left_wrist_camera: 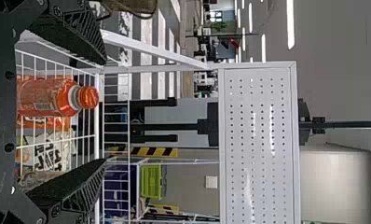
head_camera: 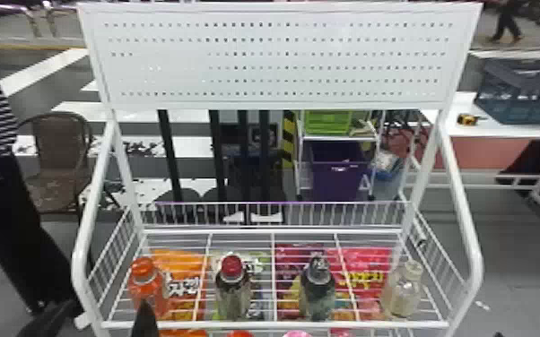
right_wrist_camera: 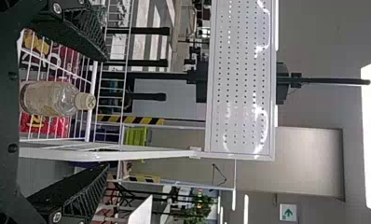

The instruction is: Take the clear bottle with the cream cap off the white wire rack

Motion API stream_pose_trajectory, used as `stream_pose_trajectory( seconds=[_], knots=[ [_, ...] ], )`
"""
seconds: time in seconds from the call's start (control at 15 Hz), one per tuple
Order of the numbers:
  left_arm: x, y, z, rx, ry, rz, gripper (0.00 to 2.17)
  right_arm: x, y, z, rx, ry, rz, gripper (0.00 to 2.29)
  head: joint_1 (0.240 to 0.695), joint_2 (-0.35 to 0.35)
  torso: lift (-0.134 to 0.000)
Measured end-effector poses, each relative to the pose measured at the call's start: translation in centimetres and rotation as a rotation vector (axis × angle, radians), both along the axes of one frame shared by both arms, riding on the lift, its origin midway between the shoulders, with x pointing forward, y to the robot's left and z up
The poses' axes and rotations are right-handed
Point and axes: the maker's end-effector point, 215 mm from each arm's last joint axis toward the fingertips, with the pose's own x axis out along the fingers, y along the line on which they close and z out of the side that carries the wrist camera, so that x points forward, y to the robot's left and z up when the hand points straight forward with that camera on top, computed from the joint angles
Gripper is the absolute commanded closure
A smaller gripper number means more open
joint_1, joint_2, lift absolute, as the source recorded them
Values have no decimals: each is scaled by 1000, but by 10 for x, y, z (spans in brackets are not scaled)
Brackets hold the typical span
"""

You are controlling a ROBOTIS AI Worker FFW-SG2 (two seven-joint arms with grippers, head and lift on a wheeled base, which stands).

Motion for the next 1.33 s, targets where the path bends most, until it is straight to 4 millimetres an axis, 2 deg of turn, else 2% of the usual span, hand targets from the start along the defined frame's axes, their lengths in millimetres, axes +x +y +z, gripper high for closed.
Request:
stream_pose_trajectory(
  seconds=[0.13, 0.33, 0.47, 0.67, 0.87, 1.33],
  knots=[
    [-2, -4, 3, -3, -7, -7, 144, 5, -2, -19, 0, -25, -7, 97, 499, 0, 0],
    [-4, -11, 3, -4, -7, -17, 144, 25, 1, -71, -9, -15, -19, 97, 499, 0, 0],
    [-4, -15, 1, -1, 0, -23, 144, 46, 5, -108, -4, 14, -29, 97, 499, 0, 0],
    [-4, -20, -3, 0, 18, -29, 144, 84, 3, -142, 6, 37, -46, 97, 499, 0, 0],
    [-5, -24, -12, 12, 52, -33, 144, 123, 11, -157, 13, 45, -37, 97, 499, 0, 0],
    [-2, -31, -25, 33, 102, -44, 144, 186, 43, -168, -8, 76, 0, 127, 499, 0, 0]
  ],
)
